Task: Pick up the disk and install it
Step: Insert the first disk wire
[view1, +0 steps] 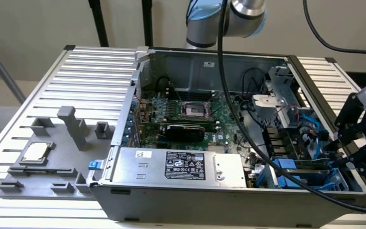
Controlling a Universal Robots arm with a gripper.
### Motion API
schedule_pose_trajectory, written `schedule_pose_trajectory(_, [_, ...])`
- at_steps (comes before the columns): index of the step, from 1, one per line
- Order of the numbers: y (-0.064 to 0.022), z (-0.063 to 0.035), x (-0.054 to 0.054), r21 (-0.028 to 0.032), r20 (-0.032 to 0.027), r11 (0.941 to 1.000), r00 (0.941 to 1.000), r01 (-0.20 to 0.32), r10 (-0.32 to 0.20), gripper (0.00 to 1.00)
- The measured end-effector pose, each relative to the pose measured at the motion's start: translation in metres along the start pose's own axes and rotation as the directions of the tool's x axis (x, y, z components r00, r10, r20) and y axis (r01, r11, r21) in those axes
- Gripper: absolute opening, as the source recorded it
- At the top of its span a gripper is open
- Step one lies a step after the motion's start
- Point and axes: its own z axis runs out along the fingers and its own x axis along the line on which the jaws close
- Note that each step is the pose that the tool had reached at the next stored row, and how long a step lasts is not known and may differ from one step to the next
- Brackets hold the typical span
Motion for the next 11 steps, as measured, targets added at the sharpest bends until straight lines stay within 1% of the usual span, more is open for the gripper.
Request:
schedule_pose_trajectory(4, [-0.0004,0.0004,0.0002,-0.0105,-0.0022,0.9992,0.9992,0.039,-0.039,0.37])
schedule_pose_trajectory(7, [-0.0006,0.0005,0.0002,-0.0180,-0.0039,0.9971,0.9973,0.074,-0.074,0.37])
schedule_pose_trajectory(11, [-0.0020,0.0009,0.0003,-0.0252,-0.0050,0.9937,0.9940,0.109,-0.109,0.37])
